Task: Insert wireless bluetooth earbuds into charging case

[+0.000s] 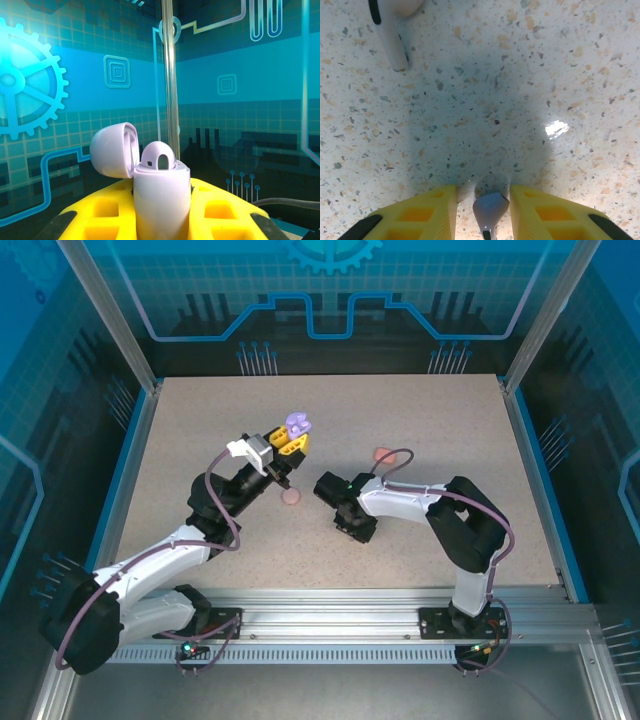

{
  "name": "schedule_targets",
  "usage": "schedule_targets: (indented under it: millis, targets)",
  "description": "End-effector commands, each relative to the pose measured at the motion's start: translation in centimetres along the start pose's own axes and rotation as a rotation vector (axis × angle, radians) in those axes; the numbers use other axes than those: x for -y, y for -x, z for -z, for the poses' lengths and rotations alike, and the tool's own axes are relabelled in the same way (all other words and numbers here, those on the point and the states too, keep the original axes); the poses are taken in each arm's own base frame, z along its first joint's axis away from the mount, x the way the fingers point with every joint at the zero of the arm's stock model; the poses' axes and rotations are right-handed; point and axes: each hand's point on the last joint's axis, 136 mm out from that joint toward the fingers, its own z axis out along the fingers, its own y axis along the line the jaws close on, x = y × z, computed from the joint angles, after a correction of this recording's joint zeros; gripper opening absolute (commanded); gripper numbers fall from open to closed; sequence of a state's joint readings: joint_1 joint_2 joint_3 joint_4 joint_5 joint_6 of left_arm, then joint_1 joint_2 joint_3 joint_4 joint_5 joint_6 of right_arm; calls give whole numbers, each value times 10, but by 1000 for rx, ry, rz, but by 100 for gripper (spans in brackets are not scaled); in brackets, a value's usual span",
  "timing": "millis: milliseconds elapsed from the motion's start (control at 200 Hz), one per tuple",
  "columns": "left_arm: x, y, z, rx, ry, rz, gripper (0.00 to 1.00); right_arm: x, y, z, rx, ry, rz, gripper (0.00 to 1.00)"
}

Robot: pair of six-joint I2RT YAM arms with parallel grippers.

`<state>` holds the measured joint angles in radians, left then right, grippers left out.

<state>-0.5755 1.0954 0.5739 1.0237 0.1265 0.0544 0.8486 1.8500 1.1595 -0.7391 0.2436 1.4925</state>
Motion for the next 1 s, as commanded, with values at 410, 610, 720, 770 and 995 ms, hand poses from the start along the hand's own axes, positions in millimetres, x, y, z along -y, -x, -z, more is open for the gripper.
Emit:
schedule_targets:
  millis: [410,610,720,770,995]
  targets:
    - [1,20,2,64,2,1,0,13,0,-3,28,-25,43,22]
    - [2,21,1,62,-1,4,0,13,12,14,88,11,94,20]
    - [2,21,1,60,-2,6,0,13,18,28,120,41,113,19]
    - [2,21,0,58,-3,6,0,11,23,37,138,67,118,19]
    - [4,23,-4,56,-22,4,0,1,57,101,229,265,116,19]
